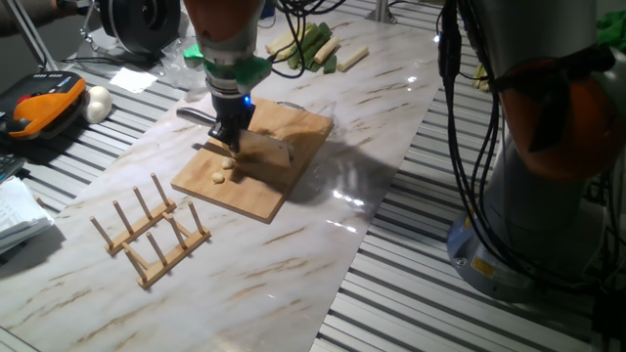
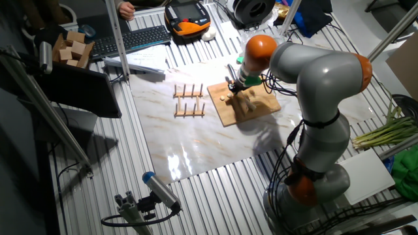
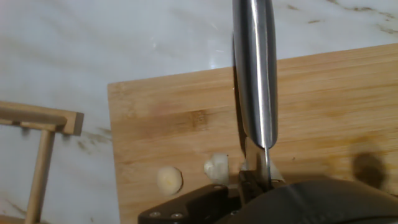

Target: Chop the scallions

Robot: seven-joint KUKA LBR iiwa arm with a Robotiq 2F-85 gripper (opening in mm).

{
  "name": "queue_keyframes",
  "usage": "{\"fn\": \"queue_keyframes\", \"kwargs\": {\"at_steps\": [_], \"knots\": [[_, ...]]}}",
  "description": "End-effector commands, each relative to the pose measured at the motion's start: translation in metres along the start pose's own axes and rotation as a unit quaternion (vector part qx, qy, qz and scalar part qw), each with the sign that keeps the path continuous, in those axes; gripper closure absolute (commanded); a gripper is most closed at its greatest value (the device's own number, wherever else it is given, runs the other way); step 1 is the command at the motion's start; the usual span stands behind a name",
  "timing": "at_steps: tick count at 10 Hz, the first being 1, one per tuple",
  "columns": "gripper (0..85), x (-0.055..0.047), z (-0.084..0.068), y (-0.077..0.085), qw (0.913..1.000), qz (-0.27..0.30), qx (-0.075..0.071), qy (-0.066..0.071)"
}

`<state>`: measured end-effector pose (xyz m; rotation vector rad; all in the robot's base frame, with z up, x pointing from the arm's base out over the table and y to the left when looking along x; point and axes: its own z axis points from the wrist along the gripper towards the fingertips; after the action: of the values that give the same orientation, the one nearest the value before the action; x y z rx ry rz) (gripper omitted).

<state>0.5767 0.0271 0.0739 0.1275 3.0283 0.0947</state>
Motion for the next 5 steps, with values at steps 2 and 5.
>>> {"fn": "queue_keyframes", "kwargs": {"at_steps": [2, 5], "knots": [[85.0, 0.002, -0.011, -0.001, 0.9999, 0.000, -0.004, 0.009], [85.0, 0.004, -0.020, -0.009, 0.9998, 0.014, 0.016, 0.007]]}}
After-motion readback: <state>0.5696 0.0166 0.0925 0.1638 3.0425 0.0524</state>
